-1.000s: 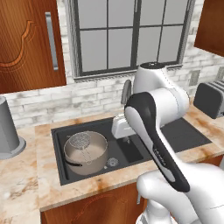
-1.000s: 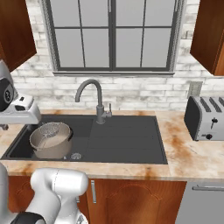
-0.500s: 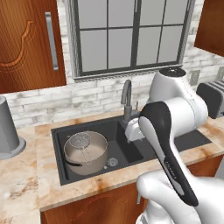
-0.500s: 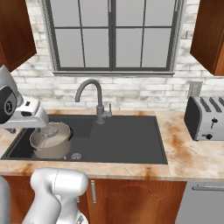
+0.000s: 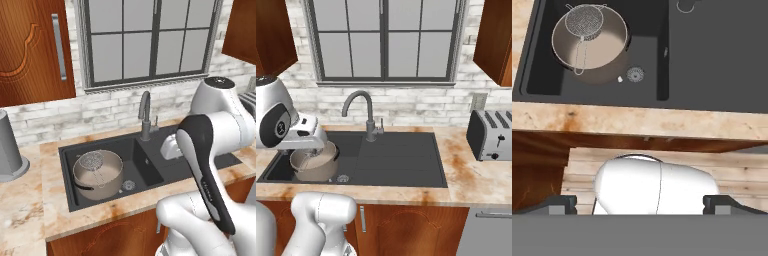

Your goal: Pick the pot and strainer and place them in the sink. Then turn on the water.

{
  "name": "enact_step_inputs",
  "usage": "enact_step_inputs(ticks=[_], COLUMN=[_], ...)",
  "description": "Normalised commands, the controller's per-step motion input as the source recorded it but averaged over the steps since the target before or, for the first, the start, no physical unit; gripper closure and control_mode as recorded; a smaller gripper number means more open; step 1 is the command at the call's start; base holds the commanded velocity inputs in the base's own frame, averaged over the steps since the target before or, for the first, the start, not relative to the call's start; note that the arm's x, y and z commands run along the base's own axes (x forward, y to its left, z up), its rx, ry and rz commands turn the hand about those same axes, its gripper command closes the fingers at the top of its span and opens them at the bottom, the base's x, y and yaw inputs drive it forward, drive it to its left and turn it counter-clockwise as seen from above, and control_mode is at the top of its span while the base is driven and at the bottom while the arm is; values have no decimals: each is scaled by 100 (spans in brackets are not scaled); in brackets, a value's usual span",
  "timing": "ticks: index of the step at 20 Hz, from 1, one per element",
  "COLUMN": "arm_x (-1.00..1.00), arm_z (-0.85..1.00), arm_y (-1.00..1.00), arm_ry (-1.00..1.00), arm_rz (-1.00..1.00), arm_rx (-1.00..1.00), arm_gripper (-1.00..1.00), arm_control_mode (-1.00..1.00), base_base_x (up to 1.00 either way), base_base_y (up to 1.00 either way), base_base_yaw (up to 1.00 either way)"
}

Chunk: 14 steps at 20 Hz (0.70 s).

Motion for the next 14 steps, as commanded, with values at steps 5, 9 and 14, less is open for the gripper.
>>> enact_step_inputs(ticks=[5,9,14], arm_x=[0,0,2], arm_z=[0,0,0], arm_y=[-53,-35,-21], arm_ry=[-7,-13,-16], arm_rz=[0,0,2], arm_rx=[0,-1,-5], arm_gripper=[-100,-100,-100], arm_control_mode=[-100,-100,-100], base_base_x=[0,0,0], base_base_y=[0,0,0], base_base_yaw=[0,0,0])
